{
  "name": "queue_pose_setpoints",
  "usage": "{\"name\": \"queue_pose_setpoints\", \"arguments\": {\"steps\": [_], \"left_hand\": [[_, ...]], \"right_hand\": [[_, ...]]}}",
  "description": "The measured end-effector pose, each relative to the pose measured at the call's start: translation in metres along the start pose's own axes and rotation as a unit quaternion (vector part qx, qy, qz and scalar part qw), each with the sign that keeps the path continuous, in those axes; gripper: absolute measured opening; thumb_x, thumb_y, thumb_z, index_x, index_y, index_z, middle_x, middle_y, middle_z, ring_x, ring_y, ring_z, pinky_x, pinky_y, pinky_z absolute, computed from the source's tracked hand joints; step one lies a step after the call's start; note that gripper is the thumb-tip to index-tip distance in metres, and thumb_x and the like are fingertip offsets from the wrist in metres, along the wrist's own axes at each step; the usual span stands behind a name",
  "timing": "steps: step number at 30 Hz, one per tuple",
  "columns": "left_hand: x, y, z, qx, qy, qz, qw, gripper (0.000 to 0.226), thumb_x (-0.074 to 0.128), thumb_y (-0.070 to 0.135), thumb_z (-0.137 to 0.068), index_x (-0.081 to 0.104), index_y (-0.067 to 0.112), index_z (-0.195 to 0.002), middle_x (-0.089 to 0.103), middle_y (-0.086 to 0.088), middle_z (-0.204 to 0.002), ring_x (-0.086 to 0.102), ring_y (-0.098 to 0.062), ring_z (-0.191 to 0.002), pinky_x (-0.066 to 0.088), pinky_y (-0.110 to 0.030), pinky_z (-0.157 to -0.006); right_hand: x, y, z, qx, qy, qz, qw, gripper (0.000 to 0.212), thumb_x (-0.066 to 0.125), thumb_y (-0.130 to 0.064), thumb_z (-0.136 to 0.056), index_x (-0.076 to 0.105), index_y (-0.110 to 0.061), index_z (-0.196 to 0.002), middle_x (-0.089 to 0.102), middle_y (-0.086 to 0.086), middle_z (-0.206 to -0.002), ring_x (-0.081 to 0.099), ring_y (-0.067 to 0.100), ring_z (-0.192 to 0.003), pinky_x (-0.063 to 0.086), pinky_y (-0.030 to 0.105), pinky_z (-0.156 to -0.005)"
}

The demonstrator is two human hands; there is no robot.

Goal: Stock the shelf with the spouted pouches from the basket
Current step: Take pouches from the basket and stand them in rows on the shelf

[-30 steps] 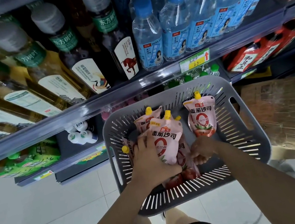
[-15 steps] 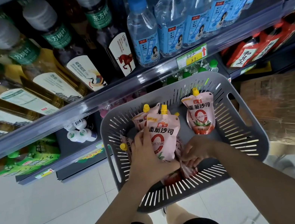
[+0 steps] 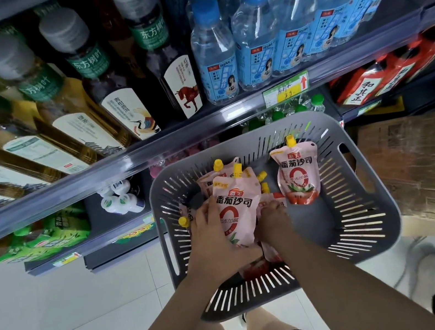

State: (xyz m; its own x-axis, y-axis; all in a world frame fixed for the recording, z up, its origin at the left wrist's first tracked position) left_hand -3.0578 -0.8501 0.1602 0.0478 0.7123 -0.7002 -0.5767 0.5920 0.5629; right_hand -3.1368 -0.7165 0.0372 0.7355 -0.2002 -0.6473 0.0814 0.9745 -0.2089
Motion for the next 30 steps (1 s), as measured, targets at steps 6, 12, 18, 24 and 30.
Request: {"name": "queue_pose_setpoints", "arguments": {"steps": [6, 12, 18, 24, 30], "left_hand": [[-0.005, 0.007, -0.001, 0.010, 0.015, -0.015, 1.000, 0.126, 0.065, 0.061, -0.042, 0.010, 0.024, -0.149, 0.028, 0.004, -0.138, 0.028, -0.019, -0.130, 0.038, -0.041, -0.106], [-0.003, 0.013, -0.002, 0.016, 0.018, -0.022, 0.999, 0.120, 0.069, 0.058, -0.048, 0.012, 0.021, -0.148, 0.026, 0.003, -0.141, 0.029, -0.020, -0.130, 0.035, -0.037, -0.107], [0.005, 0.014, -0.001, 0.020, 0.012, -0.024, 0.999, 0.120, 0.068, 0.060, -0.050, 0.009, 0.025, -0.148, 0.022, 0.005, -0.144, 0.028, -0.021, -0.133, 0.035, -0.037, -0.107], [0.009, 0.010, -0.003, 0.013, 0.005, -0.028, 1.000, 0.122, 0.067, 0.064, -0.047, 0.005, 0.031, -0.147, 0.022, 0.005, -0.146, 0.025, -0.022, -0.136, 0.033, -0.043, -0.110], [0.008, 0.006, -0.004, 0.018, 0.009, -0.030, 0.999, 0.121, 0.070, 0.064, -0.049, 0.007, 0.030, -0.147, 0.019, 0.011, -0.144, 0.024, -0.019, -0.134, 0.033, -0.039, -0.110]], "right_hand": [[0.001, 0.016, -0.010, 0.056, -0.064, -0.109, 0.990, 0.077, 0.064, -0.034, -0.085, 0.022, 0.001, -0.139, 0.048, 0.018, -0.132, 0.050, 0.032, -0.120, 0.045, 0.038, -0.093], [-0.049, 0.056, -0.016, 0.090, -0.022, -0.215, 0.972, 0.032, 0.046, -0.022, -0.095, 0.055, -0.001, -0.118, 0.061, 0.015, -0.102, 0.058, 0.027, -0.084, 0.043, 0.030, -0.069], [-0.056, 0.067, 0.002, 0.159, 0.130, -0.191, 0.960, 0.069, 0.061, -0.029, -0.087, 0.024, -0.002, -0.138, 0.043, 0.022, -0.137, 0.044, 0.039, -0.124, 0.040, 0.047, -0.096], [-0.044, 0.044, 0.007, 0.144, 0.129, -0.017, 0.981, 0.095, 0.054, -0.043, -0.087, -0.016, -0.016, -0.147, 0.013, 0.021, -0.150, 0.024, 0.037, -0.135, 0.029, 0.055, -0.104], [-0.038, 0.042, 0.005, 0.089, 0.082, -0.034, 0.992, 0.108, 0.062, -0.030, -0.086, -0.028, -0.013, -0.143, -0.004, 0.025, -0.153, 0.006, 0.044, -0.140, 0.015, 0.058, -0.112]]}}
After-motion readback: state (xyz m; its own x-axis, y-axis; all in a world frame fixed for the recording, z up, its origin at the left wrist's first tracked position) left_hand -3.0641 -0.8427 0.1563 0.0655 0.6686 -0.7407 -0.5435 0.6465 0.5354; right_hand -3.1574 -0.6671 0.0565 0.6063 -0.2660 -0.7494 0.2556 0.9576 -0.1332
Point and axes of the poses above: each hand's wrist, its own z-axis away from the middle knuckle, its own x-axis out of the palm, y = z × x, the point moved 10 cm from there along -z, towards the middle knuckle
